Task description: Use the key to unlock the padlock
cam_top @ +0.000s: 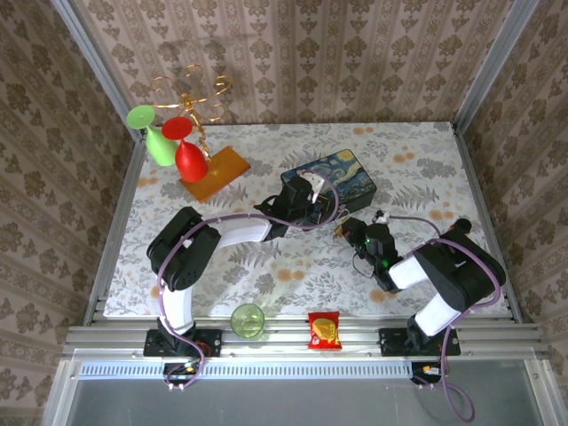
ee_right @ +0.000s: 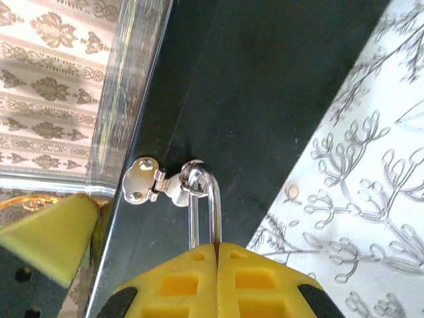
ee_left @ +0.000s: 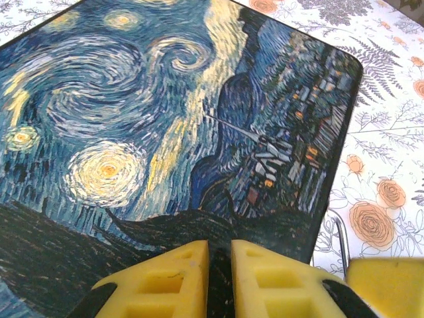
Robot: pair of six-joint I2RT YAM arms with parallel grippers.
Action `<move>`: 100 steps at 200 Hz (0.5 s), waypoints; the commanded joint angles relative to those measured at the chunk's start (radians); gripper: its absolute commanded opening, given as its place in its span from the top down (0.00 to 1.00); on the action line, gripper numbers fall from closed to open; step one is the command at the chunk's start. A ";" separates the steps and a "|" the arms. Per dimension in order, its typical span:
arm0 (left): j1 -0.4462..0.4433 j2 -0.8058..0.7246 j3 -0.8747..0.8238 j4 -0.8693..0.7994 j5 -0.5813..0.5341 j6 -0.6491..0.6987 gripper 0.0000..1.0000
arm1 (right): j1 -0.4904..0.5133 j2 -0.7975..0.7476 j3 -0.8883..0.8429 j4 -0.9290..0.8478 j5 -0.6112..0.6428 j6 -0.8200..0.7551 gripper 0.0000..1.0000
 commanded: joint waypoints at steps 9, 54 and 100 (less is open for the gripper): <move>0.034 0.054 -0.097 -0.293 -0.066 0.029 0.81 | -0.062 0.024 0.020 0.061 0.067 -0.017 1.00; 0.035 0.052 -0.118 -0.277 -0.057 0.039 0.81 | -0.058 0.136 0.057 0.194 0.055 0.044 1.00; 0.030 0.023 -0.100 -0.297 -0.039 0.041 0.76 | -0.120 -0.092 0.132 -0.410 -0.085 -0.304 0.97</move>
